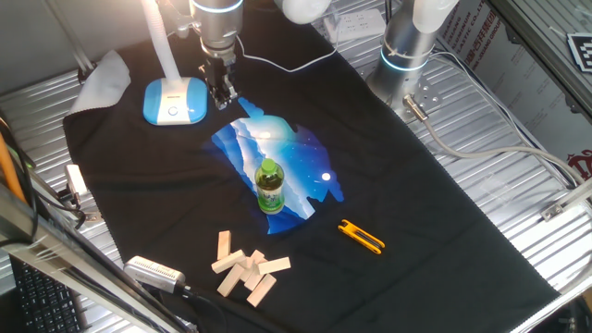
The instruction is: Turn off the desk lamp by pressing the button
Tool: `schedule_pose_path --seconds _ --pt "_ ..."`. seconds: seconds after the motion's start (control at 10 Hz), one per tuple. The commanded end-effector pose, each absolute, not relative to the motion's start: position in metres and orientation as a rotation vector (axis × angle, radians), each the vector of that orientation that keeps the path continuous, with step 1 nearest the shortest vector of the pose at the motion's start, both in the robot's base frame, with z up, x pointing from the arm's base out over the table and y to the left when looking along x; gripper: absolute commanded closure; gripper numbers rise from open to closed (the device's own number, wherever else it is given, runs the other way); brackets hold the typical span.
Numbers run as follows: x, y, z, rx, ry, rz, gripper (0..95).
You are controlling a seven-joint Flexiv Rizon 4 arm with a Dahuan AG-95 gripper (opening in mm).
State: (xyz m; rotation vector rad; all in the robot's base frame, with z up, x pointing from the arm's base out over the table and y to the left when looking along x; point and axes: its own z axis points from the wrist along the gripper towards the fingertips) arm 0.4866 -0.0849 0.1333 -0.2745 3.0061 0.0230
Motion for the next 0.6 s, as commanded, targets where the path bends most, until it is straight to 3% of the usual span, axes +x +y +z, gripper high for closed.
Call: schedule_pose_path --seconds 0.1,0.6 --pt "0.4874 -0.0851 0.1328 -0.301 3.003 0.022 95.0" --pt "0.4874 -0.0851 0.1328 -0.112 3.069 -0.020 95.0"
